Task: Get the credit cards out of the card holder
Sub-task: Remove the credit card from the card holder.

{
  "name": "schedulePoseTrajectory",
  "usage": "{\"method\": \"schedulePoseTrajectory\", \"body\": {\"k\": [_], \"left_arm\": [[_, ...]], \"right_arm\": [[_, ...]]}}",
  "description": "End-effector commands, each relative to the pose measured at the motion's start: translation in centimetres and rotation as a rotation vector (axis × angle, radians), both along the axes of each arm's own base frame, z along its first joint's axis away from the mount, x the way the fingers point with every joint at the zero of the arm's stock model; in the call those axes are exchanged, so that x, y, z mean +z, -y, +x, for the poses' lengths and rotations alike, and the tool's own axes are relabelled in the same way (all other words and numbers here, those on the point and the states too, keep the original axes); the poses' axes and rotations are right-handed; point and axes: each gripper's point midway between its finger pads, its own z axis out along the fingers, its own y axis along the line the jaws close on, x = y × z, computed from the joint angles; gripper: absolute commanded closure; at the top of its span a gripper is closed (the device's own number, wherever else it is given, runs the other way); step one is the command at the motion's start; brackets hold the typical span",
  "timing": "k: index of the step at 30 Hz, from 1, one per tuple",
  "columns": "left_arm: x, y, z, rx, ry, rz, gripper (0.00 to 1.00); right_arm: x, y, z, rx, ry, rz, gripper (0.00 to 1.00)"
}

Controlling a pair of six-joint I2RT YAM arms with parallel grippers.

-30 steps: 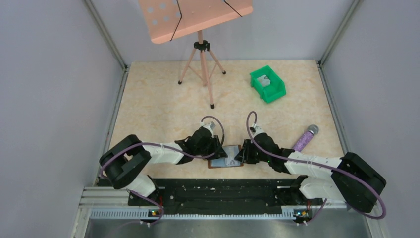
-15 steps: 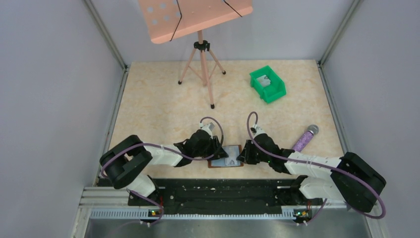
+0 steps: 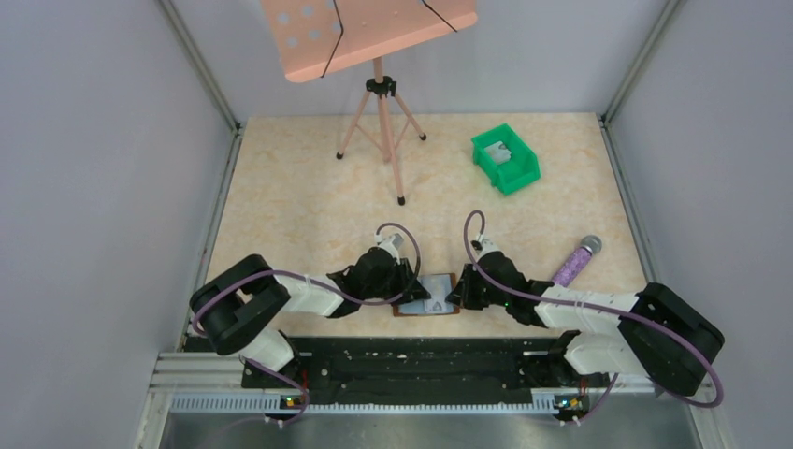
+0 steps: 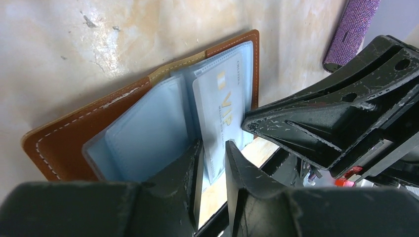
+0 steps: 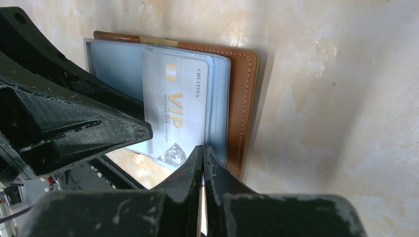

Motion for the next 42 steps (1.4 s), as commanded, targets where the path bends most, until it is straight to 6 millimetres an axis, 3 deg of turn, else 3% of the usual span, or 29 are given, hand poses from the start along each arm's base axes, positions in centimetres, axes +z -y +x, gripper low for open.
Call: {"method": "schedulePoseTrajectory", "body": {"k": [1,9,19,32,37,40,42], "left_arm": [[2.2,1.0,-0.4,-0.026,0.028,-0.101,0.74],[2.6,1.2,-0.6,-0.026,0.003,-0.116,1.0],[0.4,-1.0,-1.7,0.026,-0.09,-0.051,1.0],[0.6,-3.9,-1.2,0.086,-0.065,-0.009,1.0],[0.7,-3.8,-1.2,0.065,-0.061,-0.008,1.0],[0.7,-3.5,-1.3,0.047,-0.065,-0.014,0.92],[0.7,-3.2,-1.3,0.034,-0.066,-0.019,0.99]], "right_arm": [[-2.3,1.5,-1.1,-0.001,-0.072,-0.085,1.0],[-2.3,1.6,-0.9,-0.018,-0.073,-0.091,1.0],[-2.8,2.5,-0.6,-0.076,-0.085,-0.122,1.0],[-2.8,2.6,0.0,-0.091,-0.09,-0.142,1.0],[-2.7,2.5,0.1,-0.084,-0.088,-0.143,1.0],[-2.5,2.3,0.2,-0.077,-0.079,-0.134,1.0],[-2.3,2.2,0.3,-0.076,-0.075,-0.131,1.0]]}}
